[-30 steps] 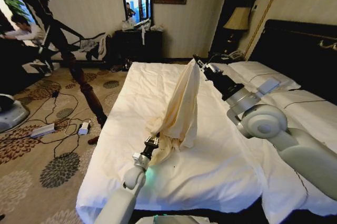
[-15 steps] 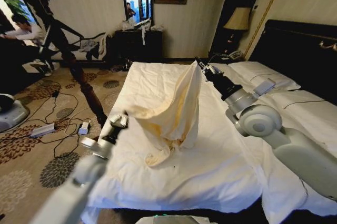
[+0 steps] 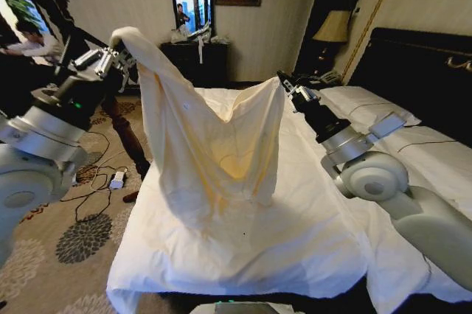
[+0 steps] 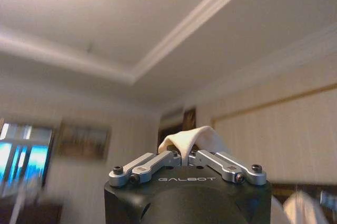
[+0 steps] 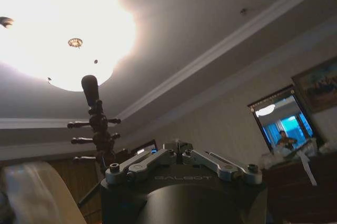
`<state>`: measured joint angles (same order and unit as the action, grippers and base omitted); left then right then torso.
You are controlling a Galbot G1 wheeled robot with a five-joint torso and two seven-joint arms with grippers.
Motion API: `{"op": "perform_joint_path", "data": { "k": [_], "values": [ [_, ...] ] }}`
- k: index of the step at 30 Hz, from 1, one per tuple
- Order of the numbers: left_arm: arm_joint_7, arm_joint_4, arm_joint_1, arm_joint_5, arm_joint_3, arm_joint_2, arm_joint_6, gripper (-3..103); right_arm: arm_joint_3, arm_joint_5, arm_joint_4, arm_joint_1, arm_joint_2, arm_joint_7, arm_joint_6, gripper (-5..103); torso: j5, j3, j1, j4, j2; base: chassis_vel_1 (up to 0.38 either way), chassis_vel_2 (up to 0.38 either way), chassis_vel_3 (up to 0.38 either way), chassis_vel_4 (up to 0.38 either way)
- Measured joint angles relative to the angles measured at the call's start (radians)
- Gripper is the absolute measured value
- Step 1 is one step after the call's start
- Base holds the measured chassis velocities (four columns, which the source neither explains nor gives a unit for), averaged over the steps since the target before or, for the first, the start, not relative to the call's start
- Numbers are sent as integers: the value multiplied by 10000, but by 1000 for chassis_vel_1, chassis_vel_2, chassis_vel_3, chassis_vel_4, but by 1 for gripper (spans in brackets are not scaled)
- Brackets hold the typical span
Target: Pick up the clothes from the bed and hang them on the clothes hanger.
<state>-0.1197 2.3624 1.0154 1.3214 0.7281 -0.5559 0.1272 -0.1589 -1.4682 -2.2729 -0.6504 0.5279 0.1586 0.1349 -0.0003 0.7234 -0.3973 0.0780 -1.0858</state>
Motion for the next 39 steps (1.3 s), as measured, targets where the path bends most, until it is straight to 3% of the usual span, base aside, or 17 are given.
{"op": "perform_joint_path", "data": {
  "k": [2,3,6,10,12,16,19,25,26,27,31,32,33,37,39],
  "values": [
    [197,-435,1061,-943,-895,-893,159,0,268,134,176,-89,221,10,-55,0,-1,0,0,-10,0,0,0,0,0],
    [197,-435,1061,-943,-895,-893,159,0,268,134,176,-89,221,10,-55,0,-1,0,0,-10,0,0,0,0,0],
    [287,-1597,1442,-2155,-2378,-1918,282,0,504,258,421,-436,465,22,-115,0,-2,0,0,0,0,0,0,0,0],
    [45,-2263,1371,-2323,-3407,-2537,502,0,792,421,558,-586,745,129,-184,0,4,1,-1,0,1,0,0,0,0],
    [-270,-2934,1070,-2587,-4706,-3246,746,0,1249,688,633,-702,1178,529,-387,0,3,1,0,-2,1,0,0,0,0],
    [-741,-3717,528,-2761,-5737,-3823,973,0,1562,787,692,-878,1685,1097,-617,0,5,1,0,0,0,0,0,0,0],
    [-940,-4157,259,-2735,-5892,-4007,1047,0,1568,743,744,-926,1941,1235,-625,0,6,1,-1,0,0,0,0,0,0],
    [-1355,-5669,-274,-2771,-5370,-4297,1377,27,1315,149,665,-661,2257,1265,-354,0,1,1,-1,0,0,0,0,0,0],
    [-1427,-5842,-296,-2747,-5234,-4299,1539,27,1286,64,652,-589,2309,1268,-300,0,2,1,-1,-1,1,0,0,0,0],
    [-1427,-5842,-296,-2747,-5234,-4299,1539,27,1286,64,652,-589,2309,1268,-300,0,2,1,-1,-1,1,0,0,0,0],
    [-1336,-5913,60,-2721,-4960,-3973,2330,48,1202,-249,699,-238,2631,1359,-171,0,0,1,-2,-4,0,0,0,0,0],
    [-1270,-5777,235,-2840,-4931,-3851,2457,48,1180,-294,736,-154,2706,1365,-156,0,0,1,-1,-3,1,0,0,0,0],
    [-1270,-5777,235,-2840,-4931,-3851,2457,48,1180,-294,736,-154,2706,1365,-156,0,0,1,-1,-3,1,0,0,0,0],
    [-1174,-5265,1147,-3693,-4344,-3449,2600,70,1063,-587,837,275,2955,1395,-15,0,2,1,-2,-4,1,0,0,0,0],
    [-1168,-5212,1252,-3780,-4271,-3416,2600,70,1057,-614,838,315,2967,1395,1,0,1,1,-1,-4,0,0,0,0,0]
  ]
}}
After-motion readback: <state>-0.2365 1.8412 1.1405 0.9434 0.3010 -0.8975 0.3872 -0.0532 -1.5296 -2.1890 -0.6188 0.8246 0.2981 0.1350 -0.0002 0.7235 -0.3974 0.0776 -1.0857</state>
